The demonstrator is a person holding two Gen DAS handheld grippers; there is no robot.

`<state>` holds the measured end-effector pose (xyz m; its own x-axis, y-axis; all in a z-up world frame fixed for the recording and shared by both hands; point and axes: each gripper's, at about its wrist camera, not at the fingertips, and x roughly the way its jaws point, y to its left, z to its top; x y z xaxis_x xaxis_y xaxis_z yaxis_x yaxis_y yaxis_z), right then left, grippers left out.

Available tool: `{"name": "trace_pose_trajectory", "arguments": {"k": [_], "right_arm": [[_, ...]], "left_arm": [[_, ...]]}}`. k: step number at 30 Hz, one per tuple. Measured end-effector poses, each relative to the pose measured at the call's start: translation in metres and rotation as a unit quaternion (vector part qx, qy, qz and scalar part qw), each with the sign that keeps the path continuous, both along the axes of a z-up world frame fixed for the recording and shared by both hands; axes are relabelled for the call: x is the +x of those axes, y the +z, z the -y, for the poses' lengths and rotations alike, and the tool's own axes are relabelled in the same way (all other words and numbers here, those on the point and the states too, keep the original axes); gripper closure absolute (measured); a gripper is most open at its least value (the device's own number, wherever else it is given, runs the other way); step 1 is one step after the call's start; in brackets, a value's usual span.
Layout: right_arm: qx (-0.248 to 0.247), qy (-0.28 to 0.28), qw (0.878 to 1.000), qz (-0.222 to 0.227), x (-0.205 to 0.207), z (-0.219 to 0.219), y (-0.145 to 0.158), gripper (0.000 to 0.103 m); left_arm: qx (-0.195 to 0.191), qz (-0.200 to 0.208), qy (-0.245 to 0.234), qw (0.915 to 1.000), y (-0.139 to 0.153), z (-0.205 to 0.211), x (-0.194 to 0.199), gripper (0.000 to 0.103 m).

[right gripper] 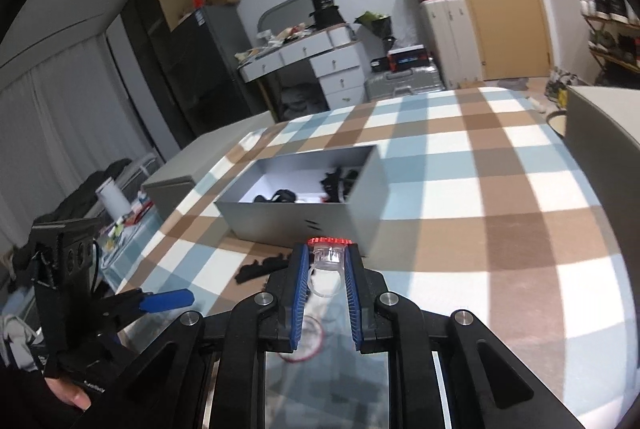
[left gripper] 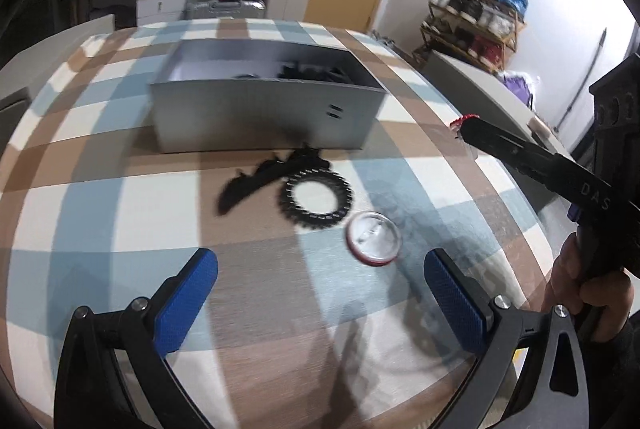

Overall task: Organize jewelry
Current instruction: 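Grasp the white round pin badge with the left gripper while the right holds the ring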

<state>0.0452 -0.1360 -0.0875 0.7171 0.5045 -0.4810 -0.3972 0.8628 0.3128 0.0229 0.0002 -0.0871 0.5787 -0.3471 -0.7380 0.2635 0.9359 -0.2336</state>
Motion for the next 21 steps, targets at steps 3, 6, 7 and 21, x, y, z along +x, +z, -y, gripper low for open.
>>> {"name": "trace_pose_trajectory", "arguments": {"k": [3,6,7,21], "right_arm": [[0.012,-0.007,1.000,-0.004,-0.001,0.014,-0.005,0.086],[0.022,-0.011,1.000,-0.004,-0.002,0.025,-0.010,0.086],[0.024,-0.012,1.000,-0.003,-0.003,0.026,-0.011,0.086],[0.061,-0.012,0.998,0.018,-0.007,0.049,-0.019,0.085]], "left_arm": [[0.003,-0.013,-0.015,0.9998,-0.003,0.011,0.004,0.002],[0.017,-0.013,-0.026,0.9994,-0.004,0.022,0.007,0.003],[0.023,-0.013,-0.027,0.9993,-0.004,0.025,0.008,0.003],[0.079,-0.050,-0.016,0.9955,-0.012,0.052,0.024,0.023]]}}
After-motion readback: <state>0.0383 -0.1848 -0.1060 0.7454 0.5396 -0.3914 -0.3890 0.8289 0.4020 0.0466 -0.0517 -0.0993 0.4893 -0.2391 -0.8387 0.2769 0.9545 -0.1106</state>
